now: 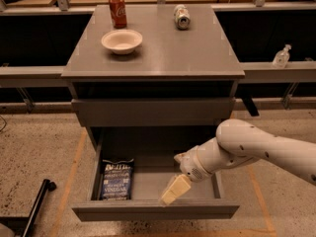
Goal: Pick blue chip bag from middle drawer and place on counter
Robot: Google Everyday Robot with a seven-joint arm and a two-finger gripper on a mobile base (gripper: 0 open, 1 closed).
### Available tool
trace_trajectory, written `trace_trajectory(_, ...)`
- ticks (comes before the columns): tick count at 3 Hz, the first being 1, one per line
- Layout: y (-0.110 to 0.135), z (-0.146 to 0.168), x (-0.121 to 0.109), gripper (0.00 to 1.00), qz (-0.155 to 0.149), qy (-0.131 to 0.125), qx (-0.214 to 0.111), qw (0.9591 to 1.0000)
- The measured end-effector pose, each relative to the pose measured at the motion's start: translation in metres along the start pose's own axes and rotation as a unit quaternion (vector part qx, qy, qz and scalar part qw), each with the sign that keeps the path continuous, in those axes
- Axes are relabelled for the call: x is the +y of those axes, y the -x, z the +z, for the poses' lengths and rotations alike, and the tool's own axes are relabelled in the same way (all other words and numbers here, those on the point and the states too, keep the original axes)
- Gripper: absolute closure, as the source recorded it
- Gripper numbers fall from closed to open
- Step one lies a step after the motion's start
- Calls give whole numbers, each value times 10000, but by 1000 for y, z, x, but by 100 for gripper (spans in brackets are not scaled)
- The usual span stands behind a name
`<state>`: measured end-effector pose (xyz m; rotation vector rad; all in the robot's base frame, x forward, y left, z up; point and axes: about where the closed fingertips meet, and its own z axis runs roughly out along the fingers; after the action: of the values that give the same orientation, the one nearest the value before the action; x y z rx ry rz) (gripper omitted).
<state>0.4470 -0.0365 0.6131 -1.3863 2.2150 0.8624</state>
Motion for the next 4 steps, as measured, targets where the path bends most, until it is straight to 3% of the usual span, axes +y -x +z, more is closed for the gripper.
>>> trace_trajectory(1, 0, 11, -7, 0, 204, -16, -213, 9996)
trace_trajectory(2, 21, 35, -28, 0, 309, 56, -706, 9970)
trace_trajectory(3, 36, 75, -57, 0, 492, 247, -1061, 9928)
trace_trajectory(4, 40, 119, -81, 0, 723, 453, -1133, 9899)
